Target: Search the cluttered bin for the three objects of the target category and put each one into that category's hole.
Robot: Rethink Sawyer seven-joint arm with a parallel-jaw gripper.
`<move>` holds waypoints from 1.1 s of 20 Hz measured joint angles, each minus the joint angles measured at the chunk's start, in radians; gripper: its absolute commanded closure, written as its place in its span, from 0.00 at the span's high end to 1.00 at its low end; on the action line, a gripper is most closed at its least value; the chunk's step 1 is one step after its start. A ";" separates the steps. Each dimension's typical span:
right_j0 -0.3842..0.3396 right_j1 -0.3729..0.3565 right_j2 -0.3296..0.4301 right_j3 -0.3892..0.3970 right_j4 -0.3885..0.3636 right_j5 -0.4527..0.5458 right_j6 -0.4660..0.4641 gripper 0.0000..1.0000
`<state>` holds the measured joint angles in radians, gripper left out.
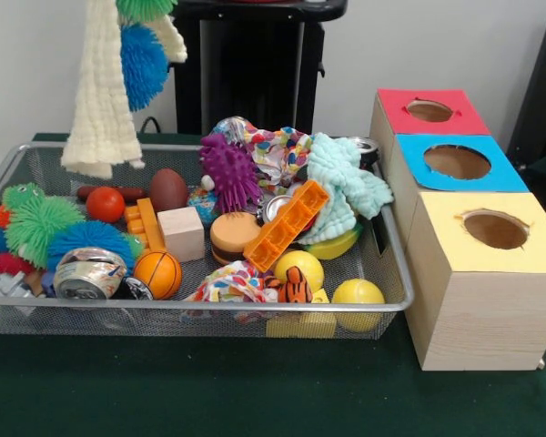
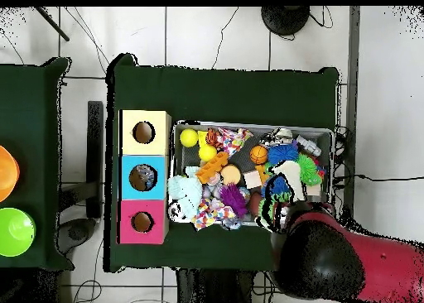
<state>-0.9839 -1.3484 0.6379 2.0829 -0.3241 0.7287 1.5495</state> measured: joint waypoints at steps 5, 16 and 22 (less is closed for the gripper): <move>0.019 0.055 0.000 0.016 -0.051 -0.069 0.000 0.00; 0.039 0.204 0.000 0.003 -0.156 -0.137 0.000 0.00; 0.033 0.258 0.000 -0.012 -0.184 -0.137 0.000 0.00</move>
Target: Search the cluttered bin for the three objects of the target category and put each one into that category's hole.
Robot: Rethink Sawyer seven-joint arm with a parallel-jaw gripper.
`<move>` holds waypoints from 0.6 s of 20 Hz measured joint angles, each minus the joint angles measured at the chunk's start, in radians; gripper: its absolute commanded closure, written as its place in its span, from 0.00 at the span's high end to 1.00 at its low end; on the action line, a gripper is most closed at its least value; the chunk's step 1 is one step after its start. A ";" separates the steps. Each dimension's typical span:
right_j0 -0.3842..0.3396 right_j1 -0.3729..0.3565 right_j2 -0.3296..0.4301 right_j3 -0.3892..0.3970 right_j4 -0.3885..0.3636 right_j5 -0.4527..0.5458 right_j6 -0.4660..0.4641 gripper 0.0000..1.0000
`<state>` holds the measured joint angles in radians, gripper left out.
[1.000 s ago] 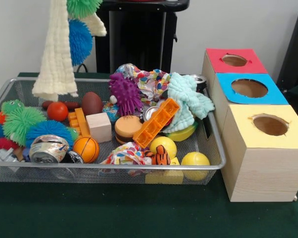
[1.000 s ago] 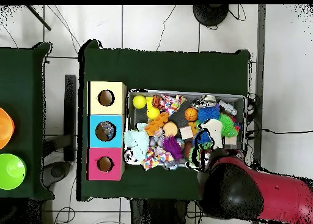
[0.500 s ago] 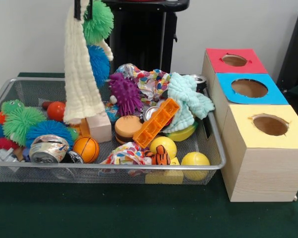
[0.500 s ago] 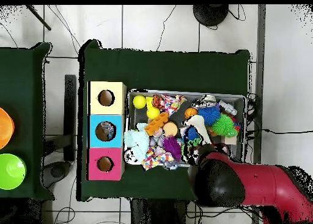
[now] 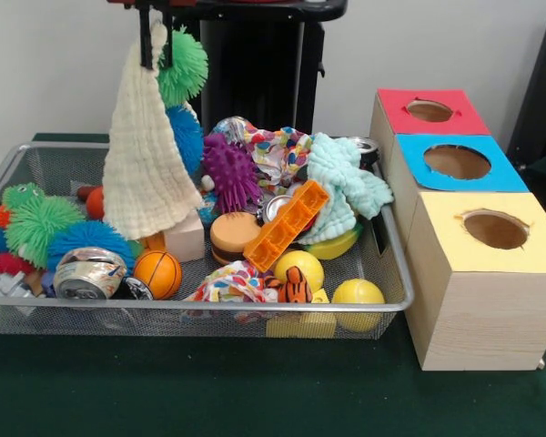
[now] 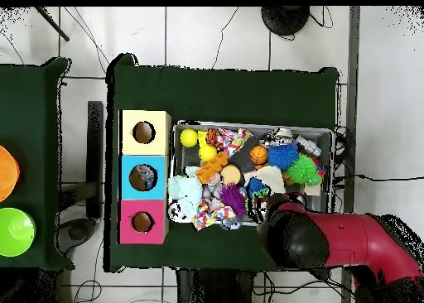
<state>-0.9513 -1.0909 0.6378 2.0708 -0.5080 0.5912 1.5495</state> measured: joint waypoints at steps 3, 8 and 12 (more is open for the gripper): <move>-0.004 0.016 0.000 -0.007 -0.003 0.000 0.000 0.00; -0.011 0.045 0.000 -0.034 -0.008 0.000 0.000 0.00; -0.015 0.065 0.000 -0.069 -0.016 0.000 0.000 0.00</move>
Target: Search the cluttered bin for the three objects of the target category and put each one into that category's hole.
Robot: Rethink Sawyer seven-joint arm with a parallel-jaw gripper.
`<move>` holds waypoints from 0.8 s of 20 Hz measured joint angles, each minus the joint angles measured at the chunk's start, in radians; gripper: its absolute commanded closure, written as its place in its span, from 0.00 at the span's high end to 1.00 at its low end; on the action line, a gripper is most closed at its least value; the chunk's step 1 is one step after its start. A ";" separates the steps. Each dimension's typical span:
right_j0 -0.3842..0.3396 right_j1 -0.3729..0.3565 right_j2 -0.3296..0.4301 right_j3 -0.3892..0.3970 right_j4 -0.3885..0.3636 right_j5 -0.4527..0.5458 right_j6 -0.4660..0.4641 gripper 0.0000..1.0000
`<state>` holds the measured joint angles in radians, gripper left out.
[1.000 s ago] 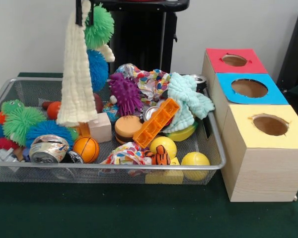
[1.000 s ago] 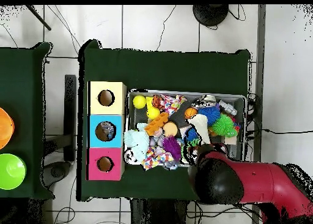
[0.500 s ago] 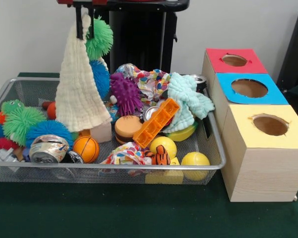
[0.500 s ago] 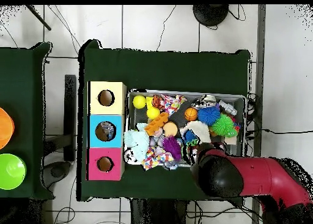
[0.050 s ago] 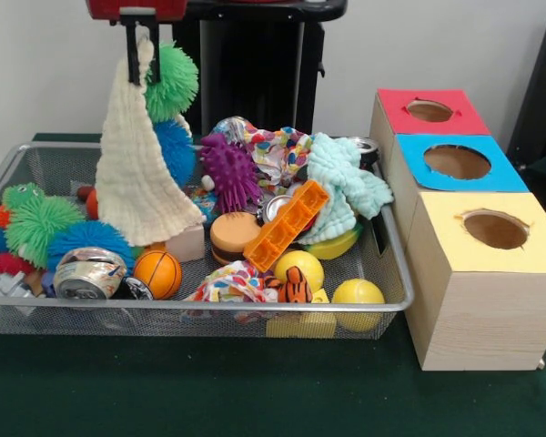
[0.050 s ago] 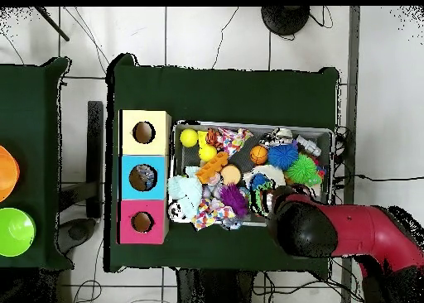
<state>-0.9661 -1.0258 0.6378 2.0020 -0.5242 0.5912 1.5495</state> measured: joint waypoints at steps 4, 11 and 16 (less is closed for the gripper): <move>-0.007 0.019 0.001 -0.038 -0.003 0.000 0.000 0.00; -0.013 0.035 0.001 -0.092 -0.006 0.000 0.000 0.00; -0.013 0.053 0.003 -0.136 -0.009 0.000 0.000 0.00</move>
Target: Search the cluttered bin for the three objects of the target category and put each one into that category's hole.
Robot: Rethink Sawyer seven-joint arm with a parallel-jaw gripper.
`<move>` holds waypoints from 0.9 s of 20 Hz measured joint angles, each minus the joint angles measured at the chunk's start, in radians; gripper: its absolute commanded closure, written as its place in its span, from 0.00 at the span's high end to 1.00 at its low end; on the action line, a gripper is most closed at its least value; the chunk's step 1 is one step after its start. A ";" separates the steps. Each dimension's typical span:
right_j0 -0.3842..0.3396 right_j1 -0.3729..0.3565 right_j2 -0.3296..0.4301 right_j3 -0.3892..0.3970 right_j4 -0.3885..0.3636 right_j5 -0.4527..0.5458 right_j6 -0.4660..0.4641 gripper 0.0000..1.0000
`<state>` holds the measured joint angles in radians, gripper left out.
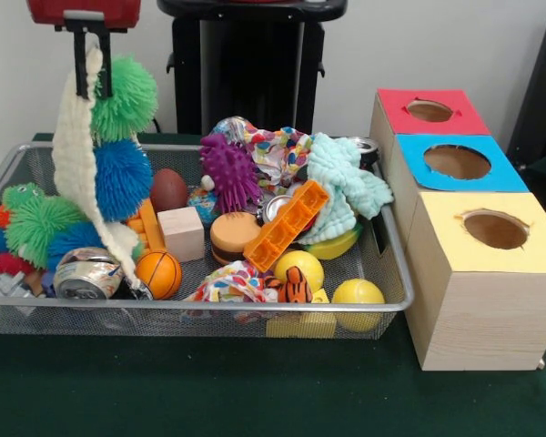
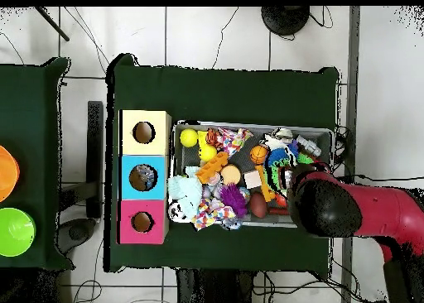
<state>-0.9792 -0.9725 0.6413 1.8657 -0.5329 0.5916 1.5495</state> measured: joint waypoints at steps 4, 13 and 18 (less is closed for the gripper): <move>0.000 0.019 0.000 -0.024 0.000 0.000 0.000 0.00; 0.000 0.074 0.001 -0.059 -0.034 0.000 0.000 0.00; 0.000 0.093 0.001 -0.059 -0.063 0.000 0.000 0.00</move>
<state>-0.9792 -0.8793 0.6418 1.8068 -0.5960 0.5916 1.5493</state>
